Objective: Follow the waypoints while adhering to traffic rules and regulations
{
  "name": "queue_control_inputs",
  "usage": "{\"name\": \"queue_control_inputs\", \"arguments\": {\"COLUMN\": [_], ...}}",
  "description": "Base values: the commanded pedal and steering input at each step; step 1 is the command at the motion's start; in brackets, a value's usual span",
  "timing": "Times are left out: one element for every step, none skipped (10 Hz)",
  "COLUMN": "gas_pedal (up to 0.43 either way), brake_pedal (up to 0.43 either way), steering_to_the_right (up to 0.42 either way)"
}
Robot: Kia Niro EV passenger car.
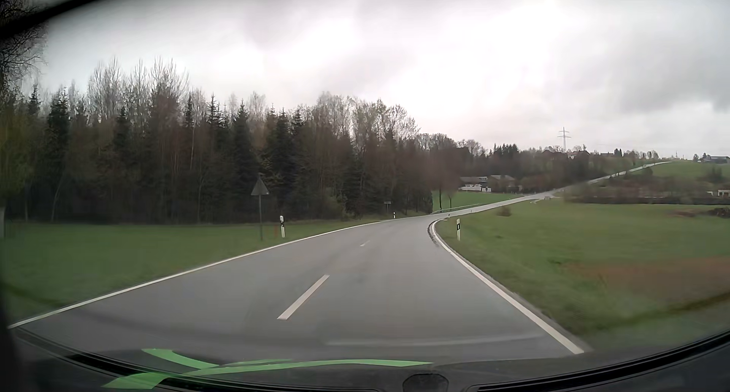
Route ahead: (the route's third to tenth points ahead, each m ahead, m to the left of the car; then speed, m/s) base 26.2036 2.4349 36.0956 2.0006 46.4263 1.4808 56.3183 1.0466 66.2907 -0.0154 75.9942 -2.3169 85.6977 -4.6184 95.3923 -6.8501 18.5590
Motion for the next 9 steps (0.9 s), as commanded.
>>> {"name": "queue_control_inputs", "arguments": {"gas_pedal": [0.059, 0.059, 0.047, 0.028, 0.020, 0.020, 0.020, 0.020, 0.039], "brake_pedal": [0.000, 0.000, 0.000, 0.000, 0.000, 0.000, 0.000, 0.000, 0.000], "steering_to_the_right": [0.012, 0.011, 0.012, 0.011, 0.009, 0.008, 0.008, 0.008, 0.008]}}
